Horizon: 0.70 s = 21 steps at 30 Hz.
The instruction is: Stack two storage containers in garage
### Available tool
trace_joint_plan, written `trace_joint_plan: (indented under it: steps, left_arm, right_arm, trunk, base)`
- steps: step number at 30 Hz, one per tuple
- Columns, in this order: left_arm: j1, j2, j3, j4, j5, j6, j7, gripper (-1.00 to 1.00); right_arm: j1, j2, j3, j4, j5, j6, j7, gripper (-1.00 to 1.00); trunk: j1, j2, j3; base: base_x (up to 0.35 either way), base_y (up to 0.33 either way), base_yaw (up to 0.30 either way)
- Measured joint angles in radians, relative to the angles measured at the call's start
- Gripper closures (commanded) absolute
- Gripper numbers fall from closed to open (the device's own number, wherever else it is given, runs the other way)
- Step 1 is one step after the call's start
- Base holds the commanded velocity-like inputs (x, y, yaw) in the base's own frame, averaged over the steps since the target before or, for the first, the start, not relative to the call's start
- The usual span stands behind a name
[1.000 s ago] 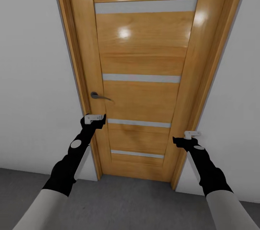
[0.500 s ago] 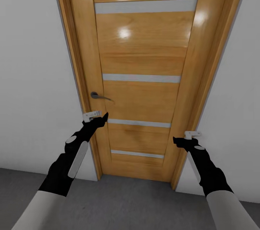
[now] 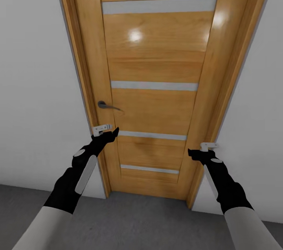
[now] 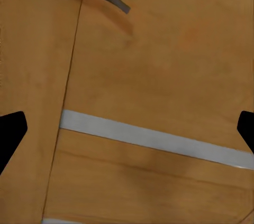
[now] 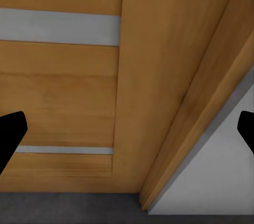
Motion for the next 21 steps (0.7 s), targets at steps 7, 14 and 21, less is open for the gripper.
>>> trace_joint_plan:
  steps: [7, 14, 21]
  left_arm:
    - [-0.004, -0.004, -0.007, 0.028, -0.169, -0.007, 0.012, -1.00]
    - [-0.001, -0.005, -0.007, 0.056, -0.288, -0.050, 0.014, -1.00]
    - [0.001, -0.006, -0.010, 0.068, -0.312, -0.083, 0.014, -1.00]
  right_arm:
    - [-0.001, 0.000, 0.000, 0.000, 0.001, 0.009, -0.001, -1.00]
    - [-0.001, 0.001, 0.002, 0.000, 0.002, 0.019, -0.001, -1.00]
    - [-0.002, 0.000, 0.001, 0.000, 0.002, 0.020, -0.001, -1.00]
  trunk:
    - [0.000, 0.000, 0.000]
    - [0.000, 0.000, 0.000]
    - [0.000, 0.000, 0.000]
  base:
    - [0.006, 0.000, 0.000]
    - [0.000, 0.000, 0.000]
    - [0.000, 0.000, 0.000]
